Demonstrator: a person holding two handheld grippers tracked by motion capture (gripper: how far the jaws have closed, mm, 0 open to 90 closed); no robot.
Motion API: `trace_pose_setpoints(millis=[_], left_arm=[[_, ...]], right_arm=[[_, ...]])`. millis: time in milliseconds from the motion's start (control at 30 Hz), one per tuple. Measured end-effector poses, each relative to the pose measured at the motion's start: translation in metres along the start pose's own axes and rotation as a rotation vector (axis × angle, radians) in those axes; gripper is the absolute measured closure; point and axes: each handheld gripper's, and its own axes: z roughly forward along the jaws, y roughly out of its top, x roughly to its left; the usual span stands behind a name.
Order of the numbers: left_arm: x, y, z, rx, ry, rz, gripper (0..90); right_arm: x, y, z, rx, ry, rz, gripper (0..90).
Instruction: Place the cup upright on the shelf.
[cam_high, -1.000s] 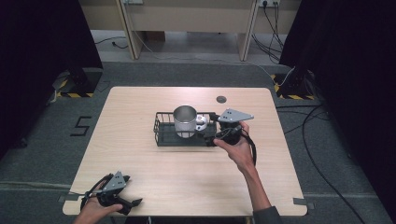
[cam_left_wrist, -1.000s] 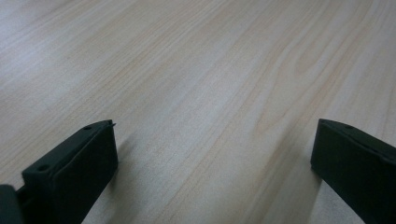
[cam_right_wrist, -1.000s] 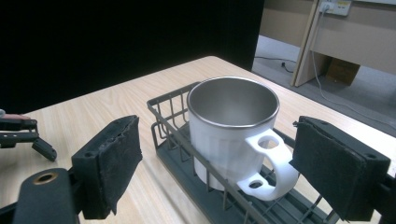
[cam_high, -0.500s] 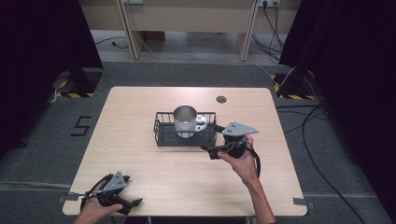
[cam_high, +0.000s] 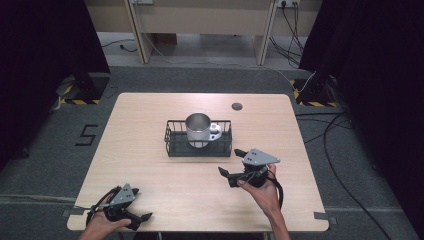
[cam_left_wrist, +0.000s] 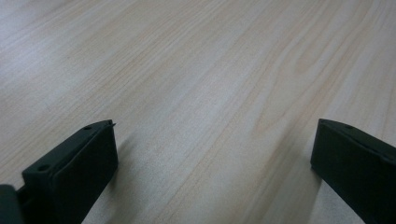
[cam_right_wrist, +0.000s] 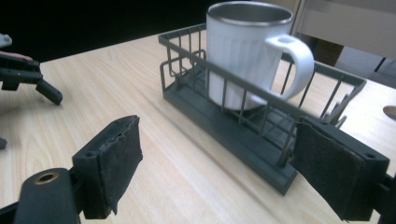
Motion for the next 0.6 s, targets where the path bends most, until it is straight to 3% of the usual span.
trace_pose_setpoints(millis=[600], left_arm=[[0.000, 0.000, 0.000, 0.000, -0.001, 0.002, 0.0]], right_arm=[[0.011, -0.032, -0.007, 0.032, 0.009, 0.042, 15.4]])
